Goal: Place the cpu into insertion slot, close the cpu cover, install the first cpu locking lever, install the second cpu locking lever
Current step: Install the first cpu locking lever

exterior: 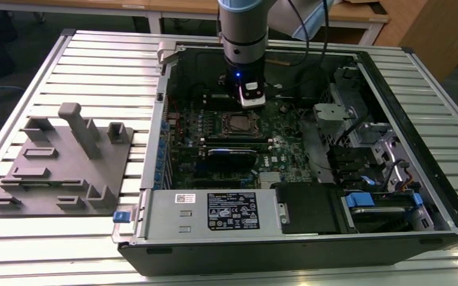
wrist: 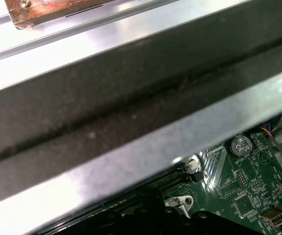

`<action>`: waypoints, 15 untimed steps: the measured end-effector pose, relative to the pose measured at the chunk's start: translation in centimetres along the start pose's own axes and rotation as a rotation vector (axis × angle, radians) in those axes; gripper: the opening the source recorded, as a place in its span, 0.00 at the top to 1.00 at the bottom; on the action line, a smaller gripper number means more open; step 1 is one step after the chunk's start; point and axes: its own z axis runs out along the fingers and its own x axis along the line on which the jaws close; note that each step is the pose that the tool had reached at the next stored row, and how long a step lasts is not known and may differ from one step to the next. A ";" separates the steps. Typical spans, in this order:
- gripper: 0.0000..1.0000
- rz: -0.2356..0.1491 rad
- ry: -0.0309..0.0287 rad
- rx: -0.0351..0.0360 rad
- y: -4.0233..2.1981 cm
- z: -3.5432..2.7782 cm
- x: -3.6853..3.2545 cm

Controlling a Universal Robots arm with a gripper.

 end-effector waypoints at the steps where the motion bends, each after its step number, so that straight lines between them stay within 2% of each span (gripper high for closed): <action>1: 0.89 0.000 -0.0001 0.0001 0.00 0.00 0.00; 10: 0.89 -0.001 -0.0024 0.0049 0.14 -0.24 0.02; 15: 0.89 -0.001 -0.0026 0.0049 0.44 -0.20 0.27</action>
